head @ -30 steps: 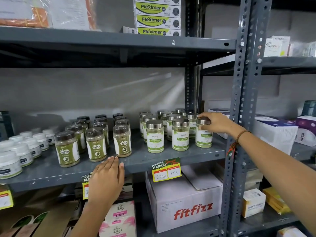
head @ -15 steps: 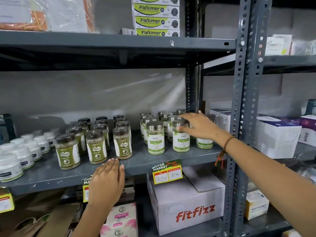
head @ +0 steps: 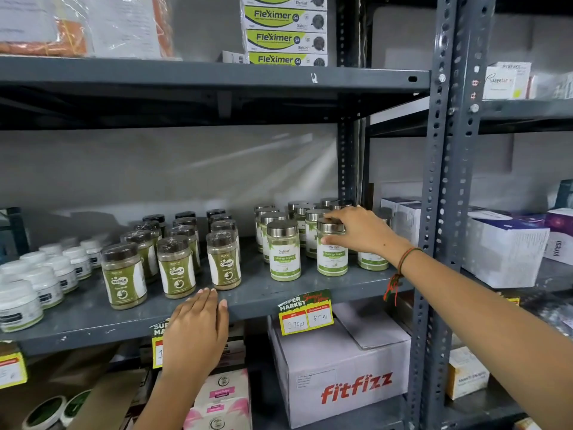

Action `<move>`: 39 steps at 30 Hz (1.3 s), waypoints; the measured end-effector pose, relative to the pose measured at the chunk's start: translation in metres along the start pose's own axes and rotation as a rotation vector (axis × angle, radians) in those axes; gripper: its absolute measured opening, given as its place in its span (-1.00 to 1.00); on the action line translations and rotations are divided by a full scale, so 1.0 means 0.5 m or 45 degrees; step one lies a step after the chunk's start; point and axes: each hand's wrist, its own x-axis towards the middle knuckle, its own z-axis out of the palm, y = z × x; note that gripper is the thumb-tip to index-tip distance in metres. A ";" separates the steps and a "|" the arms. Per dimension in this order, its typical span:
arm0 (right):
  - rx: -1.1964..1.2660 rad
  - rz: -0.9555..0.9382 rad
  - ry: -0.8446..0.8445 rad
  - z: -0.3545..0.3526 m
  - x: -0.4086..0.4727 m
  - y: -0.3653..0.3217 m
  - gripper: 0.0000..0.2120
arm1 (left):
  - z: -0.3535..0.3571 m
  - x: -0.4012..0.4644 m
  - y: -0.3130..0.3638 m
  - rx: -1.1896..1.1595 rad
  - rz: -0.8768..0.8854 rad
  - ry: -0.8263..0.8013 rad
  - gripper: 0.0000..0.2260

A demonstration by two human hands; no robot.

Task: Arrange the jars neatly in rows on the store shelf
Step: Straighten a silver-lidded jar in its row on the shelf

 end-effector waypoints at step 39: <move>0.373 -0.293 -0.157 0.076 0.153 -0.355 -0.42 | 0.023 0.005 -0.015 -0.027 0.024 0.092 -0.57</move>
